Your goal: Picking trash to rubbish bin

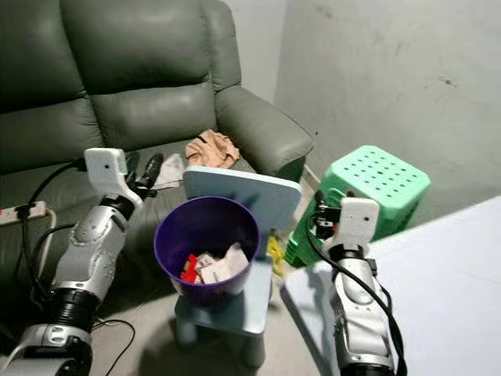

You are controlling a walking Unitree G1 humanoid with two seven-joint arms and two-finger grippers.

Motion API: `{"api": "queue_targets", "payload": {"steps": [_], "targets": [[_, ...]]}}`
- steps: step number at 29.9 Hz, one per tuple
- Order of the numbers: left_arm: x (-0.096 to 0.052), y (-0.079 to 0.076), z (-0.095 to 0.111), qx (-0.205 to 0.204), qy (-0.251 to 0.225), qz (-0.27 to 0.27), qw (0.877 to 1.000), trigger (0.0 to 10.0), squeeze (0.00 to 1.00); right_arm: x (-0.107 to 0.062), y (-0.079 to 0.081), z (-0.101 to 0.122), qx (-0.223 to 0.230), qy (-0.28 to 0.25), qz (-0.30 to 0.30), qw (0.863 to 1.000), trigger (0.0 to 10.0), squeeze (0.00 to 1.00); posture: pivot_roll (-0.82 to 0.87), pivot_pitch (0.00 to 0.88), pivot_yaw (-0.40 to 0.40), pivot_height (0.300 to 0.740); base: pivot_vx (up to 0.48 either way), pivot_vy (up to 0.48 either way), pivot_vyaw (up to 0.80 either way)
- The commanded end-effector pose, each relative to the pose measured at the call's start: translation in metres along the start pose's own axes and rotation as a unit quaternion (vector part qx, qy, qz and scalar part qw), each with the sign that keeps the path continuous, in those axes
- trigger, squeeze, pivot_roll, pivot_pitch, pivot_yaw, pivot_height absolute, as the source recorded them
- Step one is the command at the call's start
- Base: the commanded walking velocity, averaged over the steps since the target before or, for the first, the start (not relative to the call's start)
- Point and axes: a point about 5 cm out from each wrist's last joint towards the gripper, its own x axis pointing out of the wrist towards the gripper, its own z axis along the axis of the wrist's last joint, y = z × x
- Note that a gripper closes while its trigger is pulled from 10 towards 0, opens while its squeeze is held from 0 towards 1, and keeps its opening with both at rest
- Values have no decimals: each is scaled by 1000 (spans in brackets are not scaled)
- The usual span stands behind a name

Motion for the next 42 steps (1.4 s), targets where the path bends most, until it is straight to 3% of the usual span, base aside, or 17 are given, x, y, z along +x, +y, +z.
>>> {"api": "queue_targets", "payload": {"steps": [1, 21, 26, 36, 38, 42], "targets": [[3, -12, -2, -11, 0, -11, 1000, 10000, 0, -3, -10, 1, -9, 0, -12, 1000, 10000, 0, -108, 0, -20, 740, 0, 0, -781], [1, -12, -5, -11, 4, -7, 1000, 10000, 0, -8, -11, -1, -18, 13, 0, 1000, 10000, 0, -112, 0, -34, 740, 0, 0, -762], [0, -14, -9, -14, 14, -7, 1000, 10000, 0, -10, -11, -3, 7, 23, 4, 1000, 10000, 0, -114, 0, -35, 740, 0, 0, 0], [-7, -21, -16, -20, 21, -24, 999, 10000, 0, -16, -15, -6, -11, 30, 17, 999, 10000, 0, -114, 0, -42, 740, 0, 0, 0], [-8, -25, -16, -47, 19, -31, 998, 10000, 0, -17, -17, -6, -11, 32, 17, 999, 10000, 0, -113, 0, -45, 740, 0, 0, 0], [-9, -27, -19, -38, 29, -28, 998, 10000, 0, -18, -17, -6, -12, 33, 18, 999, 10000, 0, -110, 0, -48, 740, 0, 0, 0]]}}
